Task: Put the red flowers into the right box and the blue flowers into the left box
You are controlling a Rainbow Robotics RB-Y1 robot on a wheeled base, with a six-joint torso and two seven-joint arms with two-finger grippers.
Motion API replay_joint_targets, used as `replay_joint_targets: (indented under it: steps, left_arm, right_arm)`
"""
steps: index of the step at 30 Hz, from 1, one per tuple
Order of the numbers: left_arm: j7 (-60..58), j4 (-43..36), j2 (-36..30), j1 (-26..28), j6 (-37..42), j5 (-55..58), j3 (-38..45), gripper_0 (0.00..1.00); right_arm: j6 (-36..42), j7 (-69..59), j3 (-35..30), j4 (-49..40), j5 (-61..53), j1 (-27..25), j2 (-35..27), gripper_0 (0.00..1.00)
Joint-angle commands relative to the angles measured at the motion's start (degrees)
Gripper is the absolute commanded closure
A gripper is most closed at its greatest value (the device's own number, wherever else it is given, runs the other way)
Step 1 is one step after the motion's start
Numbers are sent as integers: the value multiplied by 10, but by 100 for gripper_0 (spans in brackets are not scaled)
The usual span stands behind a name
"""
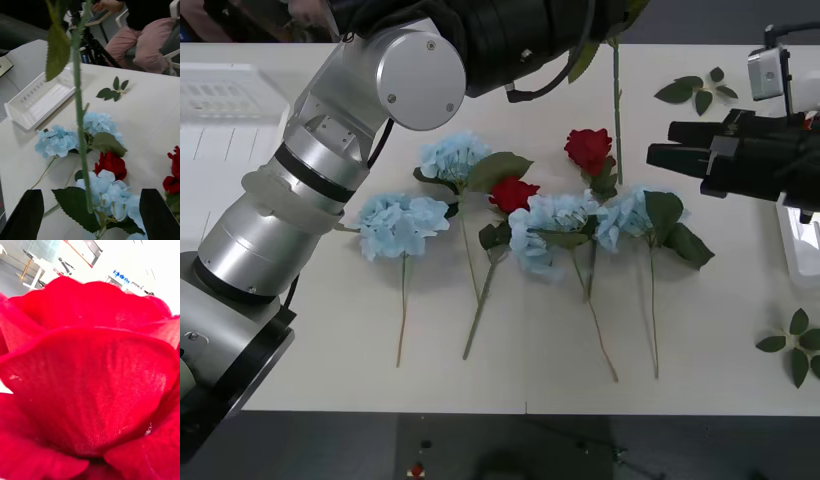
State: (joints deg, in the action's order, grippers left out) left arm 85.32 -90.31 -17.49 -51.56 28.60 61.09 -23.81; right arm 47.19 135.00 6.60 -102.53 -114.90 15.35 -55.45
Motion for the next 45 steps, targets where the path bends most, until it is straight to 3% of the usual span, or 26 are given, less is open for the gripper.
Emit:
replay_joint_targets:
  steps: [1, 18, 20, 22, 25, 27, 32, 33, 34, 35, 45]
  left_arm:
    - [-22, -12, 1, -28, -6, 1, 2, 100]
    - [-22, -12, 1, -28, -6, 1, 2, 100]
    - [-22, -12, 1, -28, -6, 1, 2, 100]
    - [-22, -12, 1, -28, -6, 1, 2, 100]
    - [-22, -12, 1, -28, -6, 1, 2, 100]
    - [-22, -12, 1, -28, -6, 1, 2, 100]
    - [-22, -12, 1, -28, -6, 1, 2, 100]
    - [-22, -12, 1, -28, -6, 1, 2, 78]
    - [-22, -12, 1, -28, -6, 1, 2, 13]
    - [-22, -12, 1, -28, -6, 1, 2, 0]
    - [-22, -12, 1, -28, -6, 1, 2, 0]
  right_arm:
    - [22, 28, -7, -14, 11, 38, 24, 25]
    - [58, 25, -2, 71, 213, 129, 198, 26]
    - [65, 28, -2, 81, 221, 135, 207, 33]
    - [67, 29, -1, 86, 225, 139, 213, 49]
    - [66, 26, 6, 88, 231, 143, 217, 88]
    - [66, 26, 8, 88, 231, 143, 218, 99]
    - [66, 25, 12, 88, 231, 142, 218, 100]
    - [66, 25, 15, 88, 231, 143, 218, 100]
    - [66, 25, 15, 88, 231, 143, 217, 100]
    - [66, 25, 16, 88, 231, 143, 218, 100]
    - [66, 25, 15, 88, 234, 143, 218, 100]
